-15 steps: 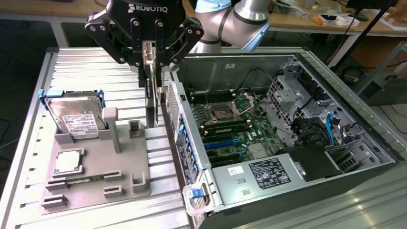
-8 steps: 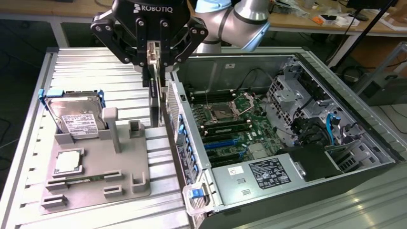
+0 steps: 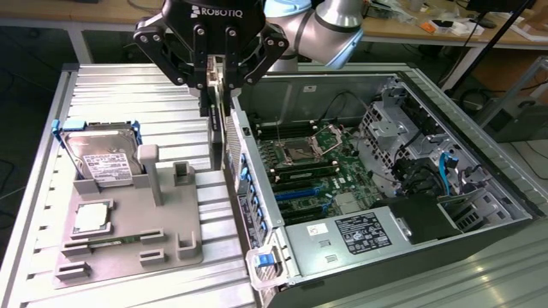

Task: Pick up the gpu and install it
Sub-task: 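Pick up the gpu and move the gpu toward the slot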

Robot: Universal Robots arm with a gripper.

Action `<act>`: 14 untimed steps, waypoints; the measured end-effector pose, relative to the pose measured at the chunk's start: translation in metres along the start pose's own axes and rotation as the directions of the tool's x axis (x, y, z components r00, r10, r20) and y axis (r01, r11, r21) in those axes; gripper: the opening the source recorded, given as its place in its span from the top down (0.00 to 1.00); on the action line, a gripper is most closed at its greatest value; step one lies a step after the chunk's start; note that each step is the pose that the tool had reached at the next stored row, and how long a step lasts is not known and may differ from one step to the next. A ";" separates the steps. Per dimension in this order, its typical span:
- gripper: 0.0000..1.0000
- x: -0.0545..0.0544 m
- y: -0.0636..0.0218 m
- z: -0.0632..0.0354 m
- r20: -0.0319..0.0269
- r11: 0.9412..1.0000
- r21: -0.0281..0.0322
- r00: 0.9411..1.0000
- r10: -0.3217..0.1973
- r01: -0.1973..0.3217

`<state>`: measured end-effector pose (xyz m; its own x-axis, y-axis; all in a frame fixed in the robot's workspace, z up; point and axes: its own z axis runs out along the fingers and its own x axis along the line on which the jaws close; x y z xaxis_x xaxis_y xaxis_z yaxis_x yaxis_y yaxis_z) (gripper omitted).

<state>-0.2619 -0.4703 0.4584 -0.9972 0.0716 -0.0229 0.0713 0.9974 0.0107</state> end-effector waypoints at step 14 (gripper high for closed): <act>0.73 -0.013 0.0009 0.0003 0.000 1.000 0.000 1.000 0.000 0.000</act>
<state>-0.2488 -0.4703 0.4585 -0.9972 0.0716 -0.0229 0.0713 0.9974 0.0106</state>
